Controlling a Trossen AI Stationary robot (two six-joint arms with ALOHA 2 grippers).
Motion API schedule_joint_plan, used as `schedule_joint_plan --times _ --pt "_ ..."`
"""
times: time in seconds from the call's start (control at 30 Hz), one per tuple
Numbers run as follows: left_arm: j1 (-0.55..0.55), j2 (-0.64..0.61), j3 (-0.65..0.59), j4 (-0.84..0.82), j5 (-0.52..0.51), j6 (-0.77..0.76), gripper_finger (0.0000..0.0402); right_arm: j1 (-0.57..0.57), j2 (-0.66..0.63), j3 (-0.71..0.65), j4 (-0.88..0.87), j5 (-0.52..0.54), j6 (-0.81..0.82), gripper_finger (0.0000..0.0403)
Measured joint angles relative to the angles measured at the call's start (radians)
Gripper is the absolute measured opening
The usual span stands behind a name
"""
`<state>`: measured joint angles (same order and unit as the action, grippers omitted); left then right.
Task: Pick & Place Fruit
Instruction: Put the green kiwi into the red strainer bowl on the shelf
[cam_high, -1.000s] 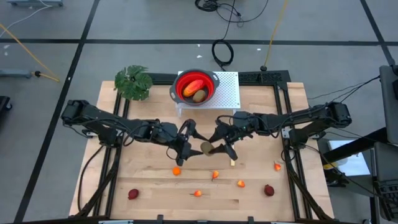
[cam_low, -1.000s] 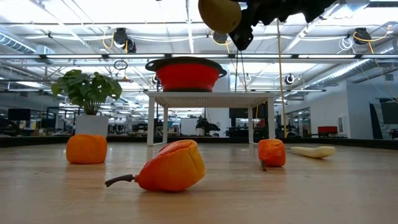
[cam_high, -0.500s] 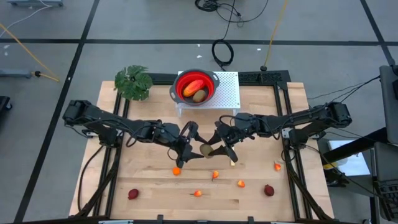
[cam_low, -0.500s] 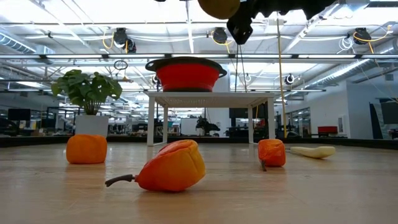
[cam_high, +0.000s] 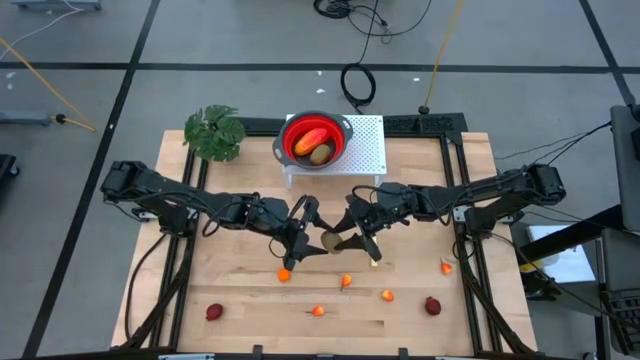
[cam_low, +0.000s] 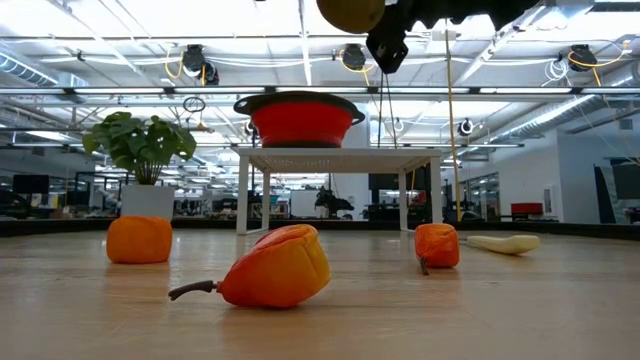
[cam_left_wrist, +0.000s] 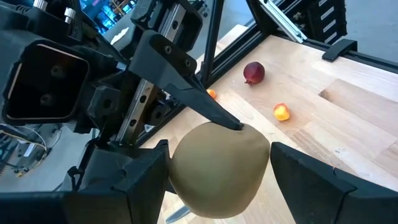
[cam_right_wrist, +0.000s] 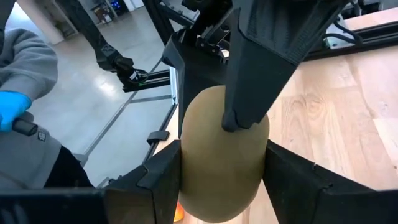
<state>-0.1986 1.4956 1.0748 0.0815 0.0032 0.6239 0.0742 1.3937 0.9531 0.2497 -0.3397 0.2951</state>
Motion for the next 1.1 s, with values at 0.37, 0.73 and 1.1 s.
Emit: schedule_joint_plan --times 0.37,0.73,1.1 --pt "0.000 0.000 0.000 -0.002 -0.004 0.003 0.0215 0.000 0.000 0.000 -0.002 0.000 0.007 0.0192" --pt "0.000 0.000 0.000 -0.021 -0.036 -0.003 0.0179 0.000 0.000 0.001 -0.017 0.003 0.071 0.0208" --pt "-0.001 -0.009 0.000 -0.071 -0.087 -0.027 0.0167 -0.001 0.000 0.002 -0.130 -0.002 0.117 0.0232"
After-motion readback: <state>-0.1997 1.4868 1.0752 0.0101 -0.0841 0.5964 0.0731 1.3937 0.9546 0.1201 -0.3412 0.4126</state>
